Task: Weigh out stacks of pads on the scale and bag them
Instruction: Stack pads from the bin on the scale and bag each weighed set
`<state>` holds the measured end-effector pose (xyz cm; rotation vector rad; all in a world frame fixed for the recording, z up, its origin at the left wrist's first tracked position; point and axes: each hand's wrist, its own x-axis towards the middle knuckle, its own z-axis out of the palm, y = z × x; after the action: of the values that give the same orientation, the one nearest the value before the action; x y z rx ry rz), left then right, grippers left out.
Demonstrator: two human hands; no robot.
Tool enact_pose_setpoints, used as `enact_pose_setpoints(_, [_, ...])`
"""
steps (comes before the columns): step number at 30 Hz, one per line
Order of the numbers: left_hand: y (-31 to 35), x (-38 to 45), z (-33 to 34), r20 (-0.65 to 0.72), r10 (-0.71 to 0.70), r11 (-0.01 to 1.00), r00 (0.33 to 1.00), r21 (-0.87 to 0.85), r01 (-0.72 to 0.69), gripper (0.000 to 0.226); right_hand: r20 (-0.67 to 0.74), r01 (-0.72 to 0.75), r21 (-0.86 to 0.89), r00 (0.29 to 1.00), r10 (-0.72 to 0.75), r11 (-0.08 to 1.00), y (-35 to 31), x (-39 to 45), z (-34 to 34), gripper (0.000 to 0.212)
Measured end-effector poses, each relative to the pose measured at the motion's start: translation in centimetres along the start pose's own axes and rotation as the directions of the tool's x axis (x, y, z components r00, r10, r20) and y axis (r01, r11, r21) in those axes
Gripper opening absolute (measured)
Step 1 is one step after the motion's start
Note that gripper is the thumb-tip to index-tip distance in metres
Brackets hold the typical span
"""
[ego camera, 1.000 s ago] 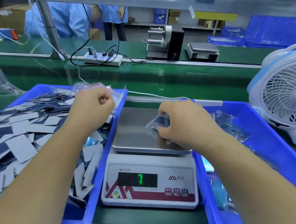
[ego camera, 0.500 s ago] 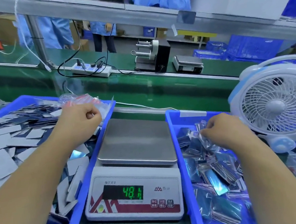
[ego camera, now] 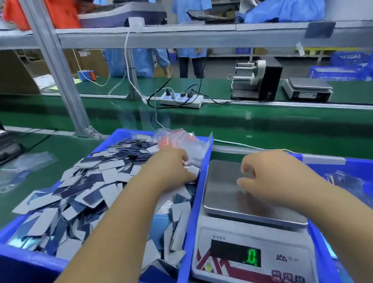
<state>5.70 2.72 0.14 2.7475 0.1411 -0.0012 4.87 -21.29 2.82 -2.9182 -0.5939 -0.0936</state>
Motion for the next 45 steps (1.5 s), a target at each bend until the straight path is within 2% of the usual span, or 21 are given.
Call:
enact_pose_setpoints(3, [-0.2, -0.6, 0.3, 0.106, 0.040, 0.997, 0.994, 0.059, -0.046, 0.074, -0.068, 0.062, 0.042, 0.996, -0.059, 0.997, -1.6, 0.0, 1.0, 0.018])
enact_pose_setpoints(5, [-0.1, -0.7, 0.4, 0.145, 0.044, 0.987, 0.988, 0.144, -0.065, 0.081, -0.096, 0.083, 0.074, 0.992, -0.076, 0.994, -2.0, -0.3, 1.6, 0.015])
enact_pose_setpoints(7, [0.3, -0.5, 0.5, 0.140, 0.031, 0.970, 0.990, 0.236, -0.064, 0.077, -0.086, 0.098, 0.108, 0.992, -0.089, 0.989, -1.9, -0.7, 2.0, 0.014])
enact_pose_setpoints(10, [1.0, 0.0, 0.9, 0.123, 0.006, 0.930, 0.992, 0.364, -0.051, 0.060, -0.079, 0.112, 0.138, 0.992, -0.101, 0.984, -1.6, -1.2, 2.2, 0.014])
enact_pose_setpoints(13, [1.3, 0.3, 1.2, 0.102, -0.015, 0.911, 0.995, 0.410, -0.029, 0.051, -0.105, 0.107, 0.171, 0.990, -0.090, 0.979, -1.4, -1.3, 1.9, 0.011])
enact_pose_setpoints(16, [1.7, 0.2, 1.1, 0.082, -0.020, 0.915, 0.996, 0.404, -0.015, 0.042, -0.114, 0.108, 0.192, 0.990, -0.087, 0.976, -1.4, -1.5, 1.8, 0.010])
enact_pose_setpoints(19, [1.9, -0.4, 0.5, 0.000, 0.022, 0.927, 1.000, 0.374, -0.021, 0.008, -0.100, 0.094, 0.204, 0.992, -0.075, 0.974, -1.4, -1.5, 1.8, 0.010])
enact_pose_setpoints(21, [1.7, -0.5, 0.0, -0.053, 0.047, 0.938, 0.997, 0.345, -0.025, 0.021, -0.094, 0.085, 0.213, 0.993, -0.067, 0.973, -1.4, -1.5, 1.7, 0.010])
enact_pose_setpoints(25, [1.3, -0.6, -1.5, -0.117, 0.076, 0.966, 0.990, 0.254, -0.044, 0.016, -0.103, 0.080, 0.241, 0.993, -0.057, 0.967, -1.5, -1.5, 1.7, 0.012])
enact_pose_setpoints(27, [0.7, -0.6, -2.3, -0.149, 0.071, 0.980, 0.986, 0.193, -0.042, 0.021, -0.111, 0.082, 0.255, 0.992, -0.055, 0.963, -1.4, -1.6, 1.7, 0.012])
enact_pose_setpoints(33, [-0.3, -1.0, -3.3, -0.155, 0.063, 0.991, 0.986, 0.130, -0.043, 0.035, -0.130, 0.068, 0.314, 0.991, -0.029, 0.947, -0.9, -1.5, 1.7, 0.013])
enact_pose_setpoints(39, [-0.2, -1.2, -4.4, -0.195, 0.075, 0.992, 0.978, 0.114, -0.053, 0.022, -0.146, 0.055, 0.360, 0.989, -0.002, 0.931, -0.2, -1.1, 1.7, 0.015])
enact_pose_setpoints(43, [-0.5, -1.2, -6.0, -0.245, 0.072, 0.997, 0.967, 0.031, -0.066, 0.032, -0.154, 0.067, 0.373, 0.988, -0.009, 0.925, 0.0, -1.0, 1.8, 0.016])
enact_pose_setpoints(45, [-0.5, -1.2, -6.8, -0.265, 0.060, 0.996, 0.962, -0.040, -0.074, 0.028, -0.165, 0.073, 0.379, 0.986, -0.010, 0.923, 0.1, -1.0, 1.8, 0.017])
